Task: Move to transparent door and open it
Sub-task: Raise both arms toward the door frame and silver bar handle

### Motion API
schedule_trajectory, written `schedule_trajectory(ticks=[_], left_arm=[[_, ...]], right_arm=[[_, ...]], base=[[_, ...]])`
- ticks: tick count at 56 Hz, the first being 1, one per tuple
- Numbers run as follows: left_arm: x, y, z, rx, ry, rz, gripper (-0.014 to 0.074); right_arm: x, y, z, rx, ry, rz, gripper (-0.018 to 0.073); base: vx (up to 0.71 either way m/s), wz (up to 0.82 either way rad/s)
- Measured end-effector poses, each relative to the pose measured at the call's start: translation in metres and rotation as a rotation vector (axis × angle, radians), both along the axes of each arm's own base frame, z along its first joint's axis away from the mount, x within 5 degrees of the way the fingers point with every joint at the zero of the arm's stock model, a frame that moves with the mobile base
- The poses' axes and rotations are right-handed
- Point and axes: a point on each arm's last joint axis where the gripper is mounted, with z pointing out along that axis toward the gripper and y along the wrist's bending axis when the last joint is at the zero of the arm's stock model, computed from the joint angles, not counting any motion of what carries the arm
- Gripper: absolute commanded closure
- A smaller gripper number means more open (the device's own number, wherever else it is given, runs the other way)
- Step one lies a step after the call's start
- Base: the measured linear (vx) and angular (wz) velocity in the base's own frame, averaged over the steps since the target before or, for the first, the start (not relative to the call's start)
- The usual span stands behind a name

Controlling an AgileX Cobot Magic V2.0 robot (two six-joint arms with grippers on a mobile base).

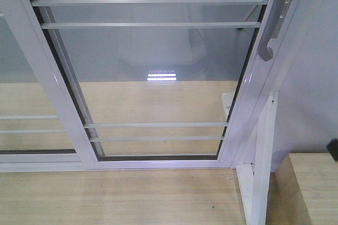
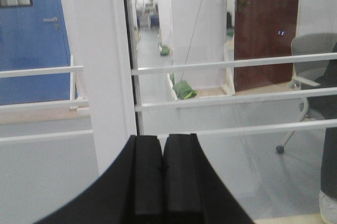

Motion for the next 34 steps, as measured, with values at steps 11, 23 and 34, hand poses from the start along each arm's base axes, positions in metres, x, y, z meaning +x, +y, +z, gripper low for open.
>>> schedule_trajectory(ticks=[11, 23, 34], left_arm=[[0.092, -0.007, 0.029, 0.005, 0.086, 0.011, 0.0603], [0.168, -0.013, 0.014, -0.073, 0.176, 0.025, 0.0603], [0.189, -0.015, -0.002, -0.081, 0.23, 0.029, 0.0603]], right_arm=[[0.077, 0.015, 0.03, -0.027, 0.108, -0.001, 0.0565], [0.156, 0.031, 0.018, -0.037, 0.158, -0.009, 0.0565], [0.184, 0.036, 0.001, -0.039, 0.157, -0.015, 0.0565]], base=[[0.0, 0.0], [0.0, 0.0], [0.0, 0.0]])
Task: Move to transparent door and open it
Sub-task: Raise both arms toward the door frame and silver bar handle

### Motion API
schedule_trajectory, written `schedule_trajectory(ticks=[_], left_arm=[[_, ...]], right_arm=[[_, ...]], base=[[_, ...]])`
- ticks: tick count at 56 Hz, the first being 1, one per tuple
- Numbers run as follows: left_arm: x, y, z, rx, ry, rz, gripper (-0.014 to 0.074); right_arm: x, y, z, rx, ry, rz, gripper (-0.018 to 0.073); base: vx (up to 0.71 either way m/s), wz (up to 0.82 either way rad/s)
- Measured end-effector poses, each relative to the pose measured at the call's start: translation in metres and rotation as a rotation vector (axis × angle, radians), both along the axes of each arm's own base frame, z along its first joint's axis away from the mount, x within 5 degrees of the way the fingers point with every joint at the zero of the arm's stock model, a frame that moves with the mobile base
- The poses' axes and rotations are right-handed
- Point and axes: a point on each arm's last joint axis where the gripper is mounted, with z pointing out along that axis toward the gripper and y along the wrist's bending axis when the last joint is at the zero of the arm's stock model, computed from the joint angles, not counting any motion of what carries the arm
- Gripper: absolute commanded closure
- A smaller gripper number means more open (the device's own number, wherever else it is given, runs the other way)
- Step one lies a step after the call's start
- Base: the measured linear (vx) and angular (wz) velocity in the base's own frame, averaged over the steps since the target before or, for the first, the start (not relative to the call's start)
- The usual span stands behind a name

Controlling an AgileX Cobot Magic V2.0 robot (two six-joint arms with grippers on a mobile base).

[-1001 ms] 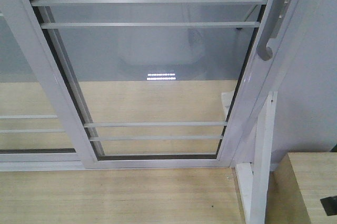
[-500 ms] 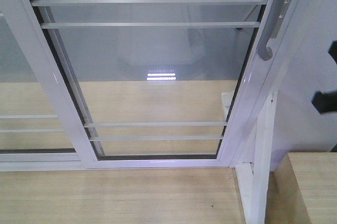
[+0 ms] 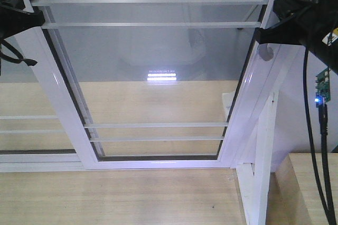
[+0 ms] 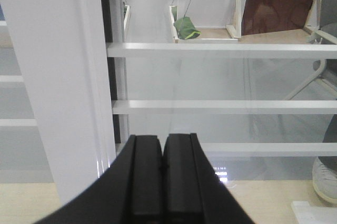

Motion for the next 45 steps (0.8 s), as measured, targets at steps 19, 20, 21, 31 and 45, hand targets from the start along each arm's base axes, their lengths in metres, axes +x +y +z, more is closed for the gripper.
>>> schedule_trajectory(ticks=[19, 20, 21, 31, 45], left_arm=[[0.0007, 0.0, 0.0028, 0.012, -0.026, -0.002, 0.0509], [0.0007, -0.0001, 0.0028, 0.015, -0.027, -0.004, 0.0493], [0.0007, -0.0002, 0.0028, 0.02, -0.027, -0.006, 0.0482], [0.0006, -0.0018, 0.0031, 0.079, -0.034, -0.036, 0.0295], [0.001, -0.0021, 0.0053, 0.094, -0.059, -0.041, -0.0001]], right_arm=[[0.0032, 0.0002, 0.0029, 0.012, -0.059, -0.005, 0.0525], [0.0032, 0.0002, 0.0028, 0.012, -0.058, -0.005, 0.0515], [0.0032, 0.0002, 0.0027, 0.012, -0.057, -0.005, 0.0507], [0.0031, 0.0003, 0.0008, 0.009, -0.038, -0.004, 0.035], [0.0031, 0.0, 0.0007, 0.015, -0.036, -0.008, -0.0058]], base=[[0.0, 0.0], [0.0, 0.0], [0.0, 0.0], [0.0, 0.0], [0.0, 0.0]])
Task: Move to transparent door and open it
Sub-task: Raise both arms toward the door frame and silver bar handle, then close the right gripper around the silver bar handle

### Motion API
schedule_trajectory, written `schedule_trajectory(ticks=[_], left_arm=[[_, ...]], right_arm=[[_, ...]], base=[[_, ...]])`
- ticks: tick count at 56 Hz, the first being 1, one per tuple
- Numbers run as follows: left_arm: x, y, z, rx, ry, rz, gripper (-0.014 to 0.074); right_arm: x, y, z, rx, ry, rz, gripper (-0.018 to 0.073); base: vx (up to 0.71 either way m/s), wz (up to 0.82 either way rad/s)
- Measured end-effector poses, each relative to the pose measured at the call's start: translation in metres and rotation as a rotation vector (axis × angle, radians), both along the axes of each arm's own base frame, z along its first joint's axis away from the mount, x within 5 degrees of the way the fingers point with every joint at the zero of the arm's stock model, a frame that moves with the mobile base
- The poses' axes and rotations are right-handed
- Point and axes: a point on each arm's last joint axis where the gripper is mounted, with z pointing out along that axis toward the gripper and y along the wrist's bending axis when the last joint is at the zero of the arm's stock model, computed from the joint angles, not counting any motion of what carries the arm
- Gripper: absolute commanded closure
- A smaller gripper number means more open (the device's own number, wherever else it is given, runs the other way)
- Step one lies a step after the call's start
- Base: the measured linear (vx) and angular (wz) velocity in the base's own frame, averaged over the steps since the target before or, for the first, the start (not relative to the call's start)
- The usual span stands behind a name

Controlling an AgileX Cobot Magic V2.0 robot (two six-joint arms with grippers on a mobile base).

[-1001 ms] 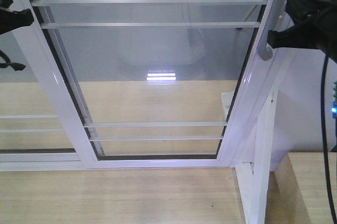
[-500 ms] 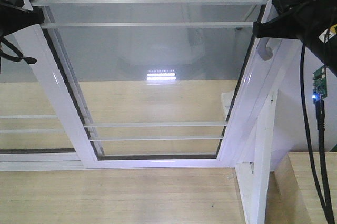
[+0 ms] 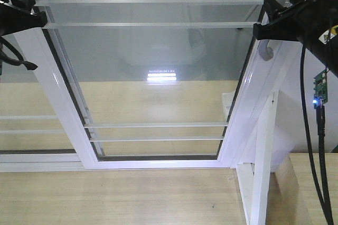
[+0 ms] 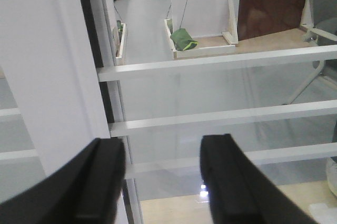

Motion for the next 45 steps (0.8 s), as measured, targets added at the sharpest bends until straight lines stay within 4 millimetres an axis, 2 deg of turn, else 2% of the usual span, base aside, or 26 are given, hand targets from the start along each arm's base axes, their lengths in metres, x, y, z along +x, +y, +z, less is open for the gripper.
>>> schedule_trajectory(ticks=[6, 11, 19, 28, 35, 45], left_arm=[[0.0, 0.0, 0.002, 0.0, -0.018, 0.001, -0.004], [0.0, 0.0, 0.002, -0.001, -0.023, 0.001, -0.0032], [0.0, 0.0, 0.002, -0.001, -0.019, 0.001, -0.0007], [0.0, 0.0, 0.0, -0.001, 0.005, 0.0, 0.0021], [0.0, 0.0, -0.002, 0.0, 0.017, -0.001, 0.0023], [0.0, 0.0, -0.002, 0.0, 0.019, -0.001, 0.0023]], right_arm=[[0.0, -0.001, 0.0, 0.02, 0.0, -0.011, -0.0162], [0.0, -0.001, 0.001, 0.03, -0.012, -0.016, -0.0169], [0.001, -0.003, 0.002, 0.049, -0.016, -0.03, -0.0148], [0.008, -0.02, -0.004, 0.087, 0.007, -0.11, -0.0096], [0.018, -0.031, -0.02, 0.078, 0.049, -0.149, -0.0041], [0.034, -0.029, -0.046, 0.029, 0.072, -0.136, 0.0004]], base=[[0.0, 0.0], [0.0, 0.0], [0.0, 0.0], [0.0, 0.0], [0.0, 0.0], [0.0, 0.0]])
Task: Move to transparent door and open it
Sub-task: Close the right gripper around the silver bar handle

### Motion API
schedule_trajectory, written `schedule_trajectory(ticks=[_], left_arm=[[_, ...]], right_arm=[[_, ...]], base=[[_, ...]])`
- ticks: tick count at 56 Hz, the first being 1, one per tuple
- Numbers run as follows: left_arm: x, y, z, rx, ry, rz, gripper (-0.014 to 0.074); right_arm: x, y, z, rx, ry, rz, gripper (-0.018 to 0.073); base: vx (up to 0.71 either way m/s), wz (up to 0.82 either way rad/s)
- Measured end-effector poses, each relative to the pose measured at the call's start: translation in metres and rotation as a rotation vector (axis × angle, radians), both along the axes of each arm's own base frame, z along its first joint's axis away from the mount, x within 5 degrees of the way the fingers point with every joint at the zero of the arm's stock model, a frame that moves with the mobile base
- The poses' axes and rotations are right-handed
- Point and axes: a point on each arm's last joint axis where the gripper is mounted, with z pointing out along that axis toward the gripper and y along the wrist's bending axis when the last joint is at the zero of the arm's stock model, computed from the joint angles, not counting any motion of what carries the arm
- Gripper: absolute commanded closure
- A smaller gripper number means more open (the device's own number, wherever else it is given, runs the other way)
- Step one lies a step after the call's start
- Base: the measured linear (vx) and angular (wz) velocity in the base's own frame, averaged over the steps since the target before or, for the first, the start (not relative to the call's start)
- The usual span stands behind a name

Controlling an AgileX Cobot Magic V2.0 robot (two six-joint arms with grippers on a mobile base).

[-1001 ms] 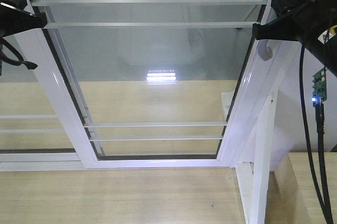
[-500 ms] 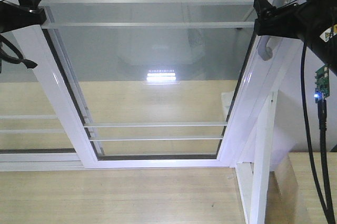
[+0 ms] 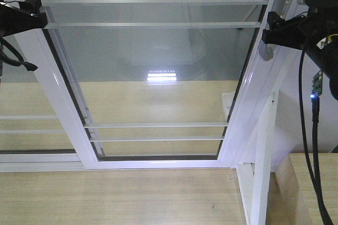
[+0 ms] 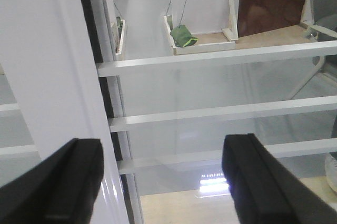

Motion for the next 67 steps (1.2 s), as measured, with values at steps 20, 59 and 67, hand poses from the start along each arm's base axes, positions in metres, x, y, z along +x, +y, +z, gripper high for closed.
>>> schedule_trajectory(ticks=[20, 59, 67], left_arm=[[0.0, 0.0, 0.0, 0.0, 0.0, 0.0, 0.0023], [0.0, 0.0, 0.0, -0.001, 0.001, 0.0, 0.0023], [0.0, 0.0, 0.0, 0.0, 0.005, 0.0, 0.0023]], right_arm=[[0.026, -0.003, -0.03, 0.013, -0.047, -0.042, 0.0004], [0.084, 0.002, -0.049, 0.015, -0.056, -0.043, 0.0004], [0.089, 0.003, -0.048, 0.015, -0.066, -0.043, 0.0022]], base=[[0.0, 0.0], [0.0, 0.0], [0.0, 0.0]])
